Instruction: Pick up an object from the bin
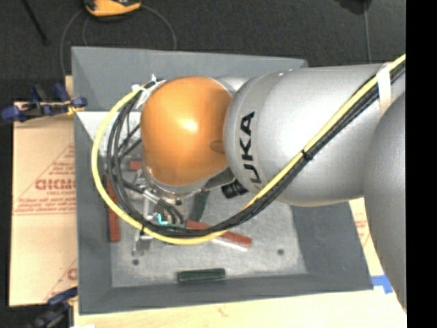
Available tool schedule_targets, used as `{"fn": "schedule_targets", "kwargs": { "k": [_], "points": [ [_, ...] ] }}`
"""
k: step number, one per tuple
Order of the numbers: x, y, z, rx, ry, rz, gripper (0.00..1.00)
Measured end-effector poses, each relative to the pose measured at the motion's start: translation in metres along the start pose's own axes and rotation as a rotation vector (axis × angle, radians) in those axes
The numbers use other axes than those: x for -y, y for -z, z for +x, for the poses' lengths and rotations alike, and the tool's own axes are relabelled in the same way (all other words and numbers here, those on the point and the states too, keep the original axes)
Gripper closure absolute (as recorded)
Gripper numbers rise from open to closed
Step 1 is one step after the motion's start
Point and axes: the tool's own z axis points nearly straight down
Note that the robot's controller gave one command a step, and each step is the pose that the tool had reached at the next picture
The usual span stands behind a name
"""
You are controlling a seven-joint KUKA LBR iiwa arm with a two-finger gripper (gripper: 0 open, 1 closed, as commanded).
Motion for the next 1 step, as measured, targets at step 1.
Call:
{"fn": "schedule_targets", "kwargs": {
  "k": [1],
  "points": [
    [0.0013,0.0035,-0.002,0.006,-0.007,-0.002,1.0]
  ]
}}
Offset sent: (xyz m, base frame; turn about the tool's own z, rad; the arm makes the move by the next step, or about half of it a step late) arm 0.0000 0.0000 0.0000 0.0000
